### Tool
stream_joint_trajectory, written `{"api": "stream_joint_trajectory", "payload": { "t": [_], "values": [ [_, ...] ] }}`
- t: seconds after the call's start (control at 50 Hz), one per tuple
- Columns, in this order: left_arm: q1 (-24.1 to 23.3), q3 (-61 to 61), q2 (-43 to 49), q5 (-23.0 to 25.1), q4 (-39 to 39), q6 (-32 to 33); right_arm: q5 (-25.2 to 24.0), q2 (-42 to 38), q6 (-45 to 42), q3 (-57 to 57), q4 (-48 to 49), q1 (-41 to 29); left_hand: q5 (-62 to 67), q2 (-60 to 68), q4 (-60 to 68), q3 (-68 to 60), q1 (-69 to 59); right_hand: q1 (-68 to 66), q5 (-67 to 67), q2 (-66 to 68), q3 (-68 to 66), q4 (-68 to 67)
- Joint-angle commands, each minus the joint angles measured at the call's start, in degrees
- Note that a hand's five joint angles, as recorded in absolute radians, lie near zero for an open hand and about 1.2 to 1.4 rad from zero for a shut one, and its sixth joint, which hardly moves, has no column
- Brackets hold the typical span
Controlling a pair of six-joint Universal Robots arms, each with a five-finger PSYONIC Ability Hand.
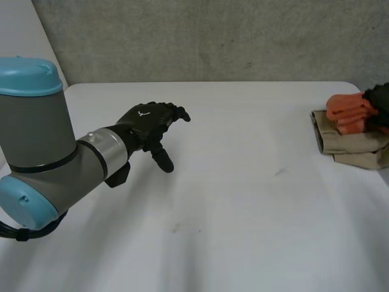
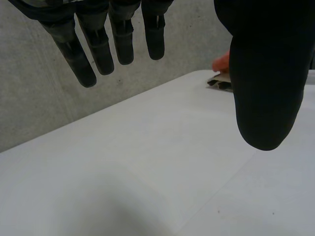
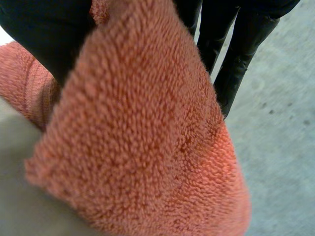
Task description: Fold the laundry.
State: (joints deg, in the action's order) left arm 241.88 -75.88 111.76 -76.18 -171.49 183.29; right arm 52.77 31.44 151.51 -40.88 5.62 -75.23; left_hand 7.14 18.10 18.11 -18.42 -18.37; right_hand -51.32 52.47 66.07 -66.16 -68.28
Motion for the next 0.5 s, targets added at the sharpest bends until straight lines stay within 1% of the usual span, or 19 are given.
{"api": "stream_joint_trajectory", "payload": {
  "t": [0.02,0.08,0.16,0.18,0.2,0.28,0.38,0.4,0.5],
  "values": [
    [-0.09,0.11,0.13,-0.02,-0.07,-0.12,-3.82,3.27,-0.16,-5.08,0.44,3.42,0.98,0.02,0.02,0.3,0.25,-28.68,17.53,13.93,-13.84,-11.72],
    [-0.09,0.11,0.04,-0.02,-0.16,-0.12,-4.26,4.41,0.01,-5.17,0.36,3.86,1.15,0.19,0.18,0.13,0.08,-28.68,17.53,13.93,-13.84,-11.72],
    [-0.09,0.11,-0.05,-0.02,-0.16,-0.12,-6.71,6.34,0.1,-6.05,0.44,4.56,0.99,0.03,0.02,0.29,0.24,-28.68,17.53,13.93,-13.84,-11.72],
    [-0.09,0.11,-0.05,-0.02,-0.16,-0.12,-8.55,7.31,0.19,-6.66,0.53,4.83,1.15,0.19,0.18,0.13,0.08,-28.68,17.53,13.93,-13.84,-11.72],
    [-0.09,0.11,-0.05,-0.02,-0.16,-0.12,-9.26,7.66,0.28,-6.75,0.53,5.0,0.99,0.03,0.02,0.29,0.24,-28.68,17.53,13.93,-13.84,-11.72],
    [-0.09,0.11,-0.05,-0.02,-0.16,-0.12,-10.59,8.63,0.28,-7.19,1.15,5.27,1.15,0.19,0.18,0.13,0.08,-28.68,17.53,13.93,-13.84,-11.72],
    [-0.09,0.11,0.13,-0.02,-0.16,-0.21,-11.9,8.81,0.89,-10.44,5.44,5.44,0.99,0.03,0.02,0.29,0.24,-28.68,17.53,13.93,-13.84,-11.72],
    [-0.09,0.03,0.13,-0.02,-0.16,-0.21,-12.78,9.33,0.98,-12.1,7.19,5.53,1.15,0.19,0.18,0.13,0.08,-28.68,17.53,13.93,-13.84,-11.72],
    [-0.09,-0.67,0.21,-0.02,-0.33,-0.21,-14.45,11.45,1.07,-16.07,9.15,7.11,0.98,0.02,0.02,0.3,0.25,-28.68,17.53,13.93,-13.84,-11.72]
  ]
}}
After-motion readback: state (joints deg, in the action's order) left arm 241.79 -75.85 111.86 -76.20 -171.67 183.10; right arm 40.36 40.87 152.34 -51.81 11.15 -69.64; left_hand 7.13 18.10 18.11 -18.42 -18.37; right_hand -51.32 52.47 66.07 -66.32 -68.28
